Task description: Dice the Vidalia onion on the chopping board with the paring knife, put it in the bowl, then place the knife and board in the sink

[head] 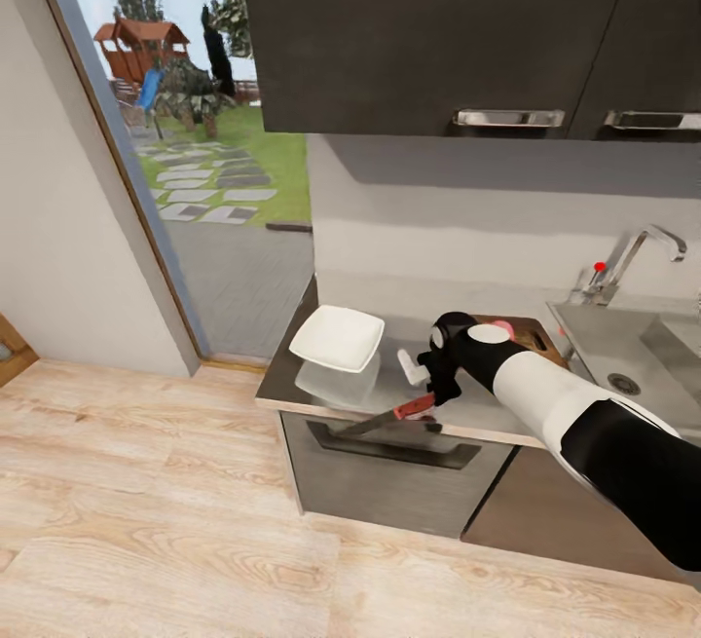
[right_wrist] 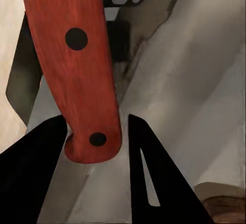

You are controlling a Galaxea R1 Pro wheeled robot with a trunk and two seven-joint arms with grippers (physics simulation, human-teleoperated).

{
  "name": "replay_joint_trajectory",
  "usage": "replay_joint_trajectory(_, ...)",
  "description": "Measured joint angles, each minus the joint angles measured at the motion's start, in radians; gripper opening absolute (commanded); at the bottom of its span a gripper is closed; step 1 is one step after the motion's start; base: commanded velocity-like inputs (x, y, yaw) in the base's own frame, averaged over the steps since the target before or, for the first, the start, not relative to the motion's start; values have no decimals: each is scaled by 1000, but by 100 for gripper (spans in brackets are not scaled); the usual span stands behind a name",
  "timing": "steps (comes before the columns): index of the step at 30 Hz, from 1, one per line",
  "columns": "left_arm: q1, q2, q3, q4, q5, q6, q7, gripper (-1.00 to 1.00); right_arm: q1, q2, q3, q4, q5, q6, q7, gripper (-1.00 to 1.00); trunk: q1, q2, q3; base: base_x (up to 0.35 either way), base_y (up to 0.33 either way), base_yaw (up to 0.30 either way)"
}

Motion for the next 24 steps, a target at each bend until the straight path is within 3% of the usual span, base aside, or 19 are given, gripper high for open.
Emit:
replay_joint_trajectory(4, 0, -1, -1, 0, -1, 0, 0, 100, 0, 11, -3, -22, 2, 146, -128, -100, 0, 0, 0, -2, 0, 0)
replay_joint_trajectory(7, 0, -2, -1, 0, -1, 0, 0, 100, 1, 17, -6, -40, 2, 207, -178, -100, 0, 0, 0, 0, 0, 0)
replay_joint_trajectory(9, 0, -2, -1, 0, -1, 0, 0, 100, 1, 18, -13, -61, 2, 220, -197, -100, 0, 0, 0, 0, 0, 0)
replay_joint_trajectory(15, 0, -2, -1, 0, -1, 0, 0, 100, 1, 14, -86, -152, 1, 249, -209, -100, 0, 0, 0, 0, 0, 0)
replay_joint_trajectory(24, 0, -2, -1, 1, -1, 0, 0, 100, 1, 16, -98, -175, 0, 253, -211, -100, 1, 0, 0, -212, 0, 0)
